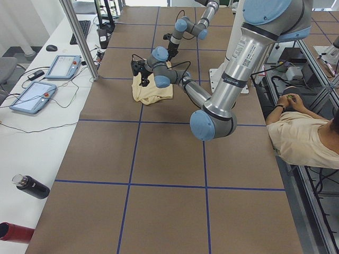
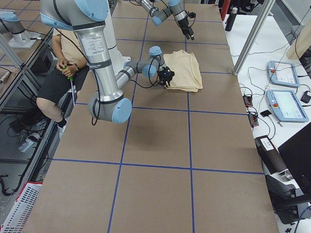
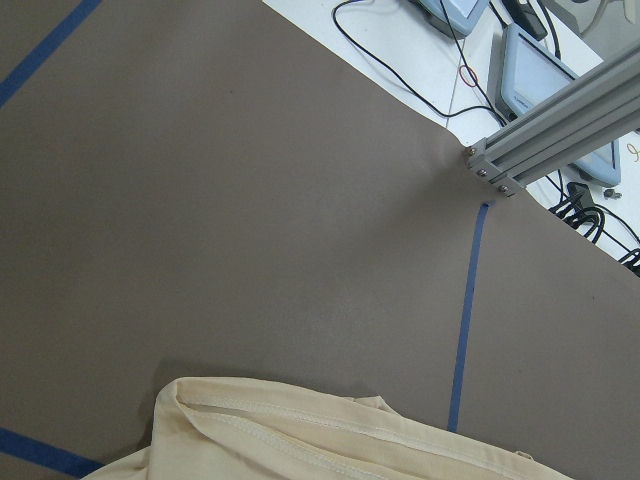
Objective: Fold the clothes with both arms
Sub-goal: 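Grasp the side edge of the folded shirt with the right gripper, then drag the shirt with the right gripper toward the robot, rotating it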
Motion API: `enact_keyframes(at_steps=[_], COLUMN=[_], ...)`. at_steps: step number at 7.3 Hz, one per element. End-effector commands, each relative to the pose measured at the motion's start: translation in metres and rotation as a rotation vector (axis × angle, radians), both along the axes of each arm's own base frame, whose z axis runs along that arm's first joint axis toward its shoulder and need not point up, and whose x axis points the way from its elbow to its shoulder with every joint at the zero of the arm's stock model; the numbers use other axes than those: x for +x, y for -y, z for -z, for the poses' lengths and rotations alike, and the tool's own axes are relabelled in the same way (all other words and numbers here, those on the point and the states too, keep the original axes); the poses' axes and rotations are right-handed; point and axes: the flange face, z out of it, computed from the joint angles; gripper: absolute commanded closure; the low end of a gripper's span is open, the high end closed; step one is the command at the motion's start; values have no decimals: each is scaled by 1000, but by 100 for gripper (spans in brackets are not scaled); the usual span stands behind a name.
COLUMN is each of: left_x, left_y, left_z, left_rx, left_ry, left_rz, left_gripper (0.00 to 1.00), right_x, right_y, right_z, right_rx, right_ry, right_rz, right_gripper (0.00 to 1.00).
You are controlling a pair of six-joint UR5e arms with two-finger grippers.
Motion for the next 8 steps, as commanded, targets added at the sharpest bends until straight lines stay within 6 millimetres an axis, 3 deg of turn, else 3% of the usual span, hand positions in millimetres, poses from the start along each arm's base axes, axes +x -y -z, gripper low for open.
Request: enact_keyframes(at_steps=[1,2,3,4,6,8], left_x=[0,0,1,-1,-9,-12], left_y=[0,0,-1,-3,-15,-22], left_z=[2,3,4,9,27,35], left_rx=[2,3,3,8,21,25], left_ry=[-2,-5,-7,-15,-49,-68], left_rz=[-1,-2,-7,-14,-51,-84], left_gripper=[0,0,0,0,0,0], right_x=[4,10,36,70,70,55], right_y=[-1,-3,-12,-49,-138,-221], right_z=[9,16,34,50,84,66], right_rx=[7,10,22,0,-108,-176], right_ry=[17,30,57,20,13,-19], right_rz=[-1,1,-4,28,108,317], right_gripper=[100,100,100,100,100,100])
